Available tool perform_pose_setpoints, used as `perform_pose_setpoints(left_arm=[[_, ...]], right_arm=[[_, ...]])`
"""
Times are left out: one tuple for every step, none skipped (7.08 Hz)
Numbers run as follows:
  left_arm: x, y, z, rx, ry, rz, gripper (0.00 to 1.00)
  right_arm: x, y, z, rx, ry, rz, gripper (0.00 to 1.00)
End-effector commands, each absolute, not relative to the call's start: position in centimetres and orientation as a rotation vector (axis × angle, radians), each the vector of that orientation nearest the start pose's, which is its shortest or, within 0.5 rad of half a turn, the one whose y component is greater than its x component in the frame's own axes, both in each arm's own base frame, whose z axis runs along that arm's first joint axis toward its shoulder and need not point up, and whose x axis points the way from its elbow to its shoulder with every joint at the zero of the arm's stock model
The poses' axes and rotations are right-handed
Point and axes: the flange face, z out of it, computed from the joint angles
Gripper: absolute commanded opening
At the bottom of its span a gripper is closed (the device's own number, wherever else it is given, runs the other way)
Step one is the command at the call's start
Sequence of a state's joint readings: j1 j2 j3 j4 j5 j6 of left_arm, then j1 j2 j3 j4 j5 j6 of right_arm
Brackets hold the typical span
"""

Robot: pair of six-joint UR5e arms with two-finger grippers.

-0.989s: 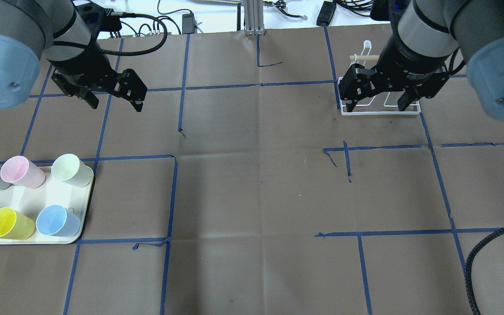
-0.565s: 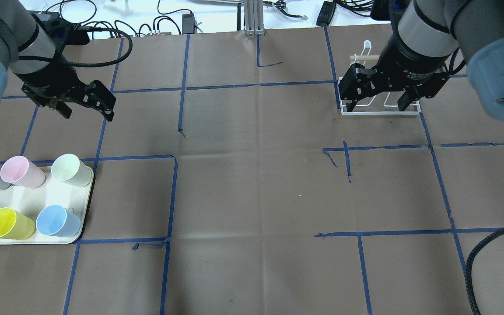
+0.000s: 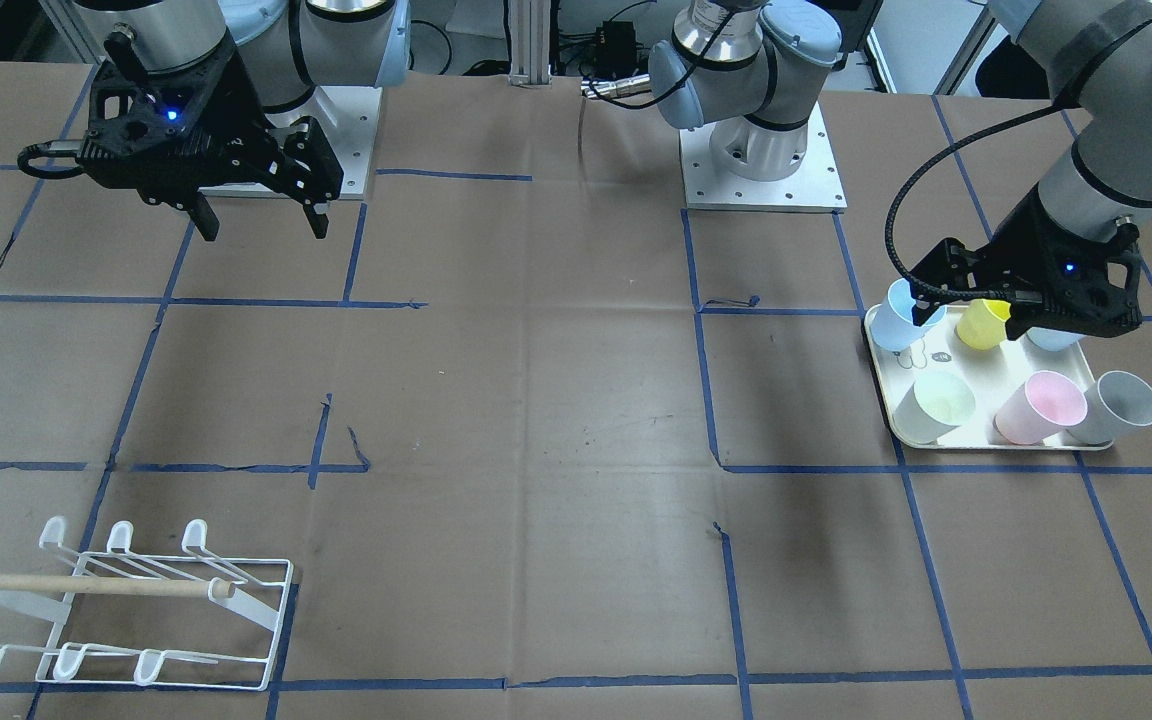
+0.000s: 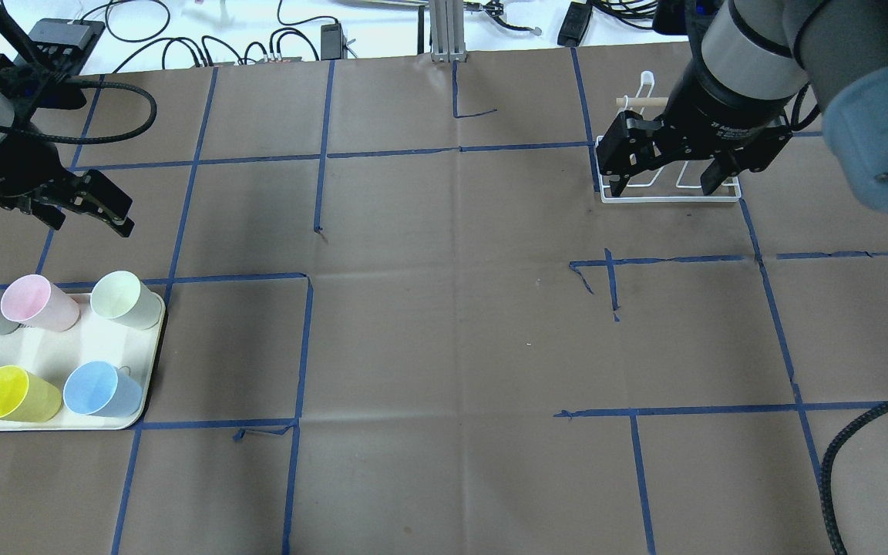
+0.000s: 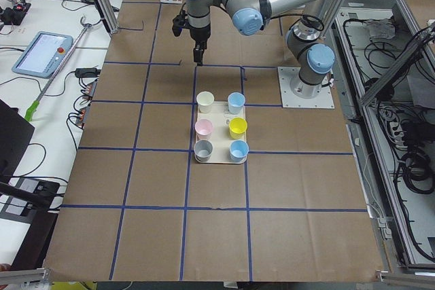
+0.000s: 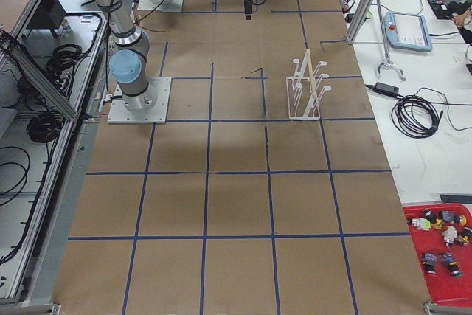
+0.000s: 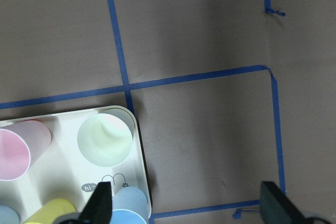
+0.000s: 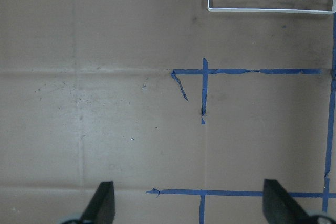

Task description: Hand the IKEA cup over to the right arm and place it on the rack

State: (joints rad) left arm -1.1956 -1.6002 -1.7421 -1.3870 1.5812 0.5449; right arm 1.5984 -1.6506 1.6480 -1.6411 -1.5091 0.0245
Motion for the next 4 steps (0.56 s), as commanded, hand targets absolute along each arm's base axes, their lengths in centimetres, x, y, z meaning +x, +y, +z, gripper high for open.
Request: perform_pose_setpoints(left_arm=[[7.2,-50.8,36.8,0.278,3.115,-0.012,0.99],[7.3,-50.5,35.1,0.274,3.104,-0.043,0.99],[7.8,-50.2,33.3,0.253,3.109,-0.038,0.99],[8.2,-50.6,31.8,0.253,3.11,-0.026,0.99]], right_arm=[[15.2,-46.0,49.6,-0.008,3.076,-0.111,1.0],[15.2,-46.0,49.6,-0.008,3.076,-0.111,1.0],[15.2,-46.0,49.6,-0.008,3.076,-0.111,1.0],[15.2,-46.1,49.5,-0.008,3.076,-0.108,1.0]])
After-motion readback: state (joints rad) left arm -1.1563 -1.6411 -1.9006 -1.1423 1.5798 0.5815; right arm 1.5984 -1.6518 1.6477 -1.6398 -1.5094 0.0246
